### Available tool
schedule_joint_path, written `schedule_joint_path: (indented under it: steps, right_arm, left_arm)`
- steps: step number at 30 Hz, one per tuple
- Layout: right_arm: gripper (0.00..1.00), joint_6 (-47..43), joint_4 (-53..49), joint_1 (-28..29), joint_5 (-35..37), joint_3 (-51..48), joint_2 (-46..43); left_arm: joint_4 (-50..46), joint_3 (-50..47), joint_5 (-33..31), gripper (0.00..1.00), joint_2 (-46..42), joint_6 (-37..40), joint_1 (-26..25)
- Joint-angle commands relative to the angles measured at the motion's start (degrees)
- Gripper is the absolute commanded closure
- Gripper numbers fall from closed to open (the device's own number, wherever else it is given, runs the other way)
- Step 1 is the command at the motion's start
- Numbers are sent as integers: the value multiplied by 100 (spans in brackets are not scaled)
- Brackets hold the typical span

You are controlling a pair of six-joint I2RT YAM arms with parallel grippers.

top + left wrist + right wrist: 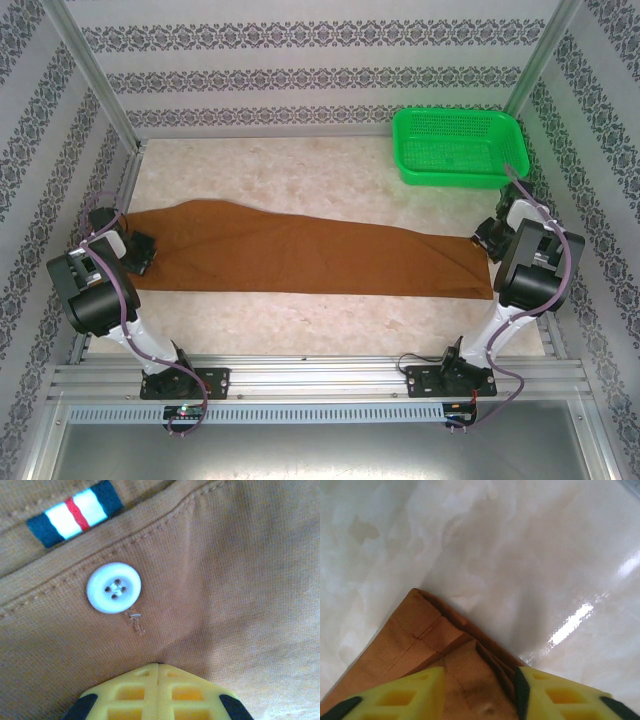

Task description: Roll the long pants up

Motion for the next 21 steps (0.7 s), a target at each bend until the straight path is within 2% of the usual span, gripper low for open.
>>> schedule_joint_path:
  steps: [1, 3, 13, 18, 19, 21]
  right_arm:
    - [75, -25, 65, 18, -108, -50, 127]
    - [100, -23, 58, 2, -131, -29, 106]
    - [100, 6, -274, -92, 364, 465, -654]
    - [100, 57, -221, -333, 499, 663, -551]
    - [97, 62, -232, -369, 426, 730, -443]
    - [44, 42, -229, -369, 455, 881, -251]
  left_arm:
    - [-74, -88, -193, 100, 284, 126, -30]
    - [-81, -101, -197, 100, 269, 132, -30]
    - [-67, -93, -204, 100, 235, 122, -30]
    - [-39, -112, -165, 100, 255, 118, -38]
    - [-34, -118, -164, 100, 249, 119, -38]
    - [-54, -99, -143, 100, 235, 123, -47]
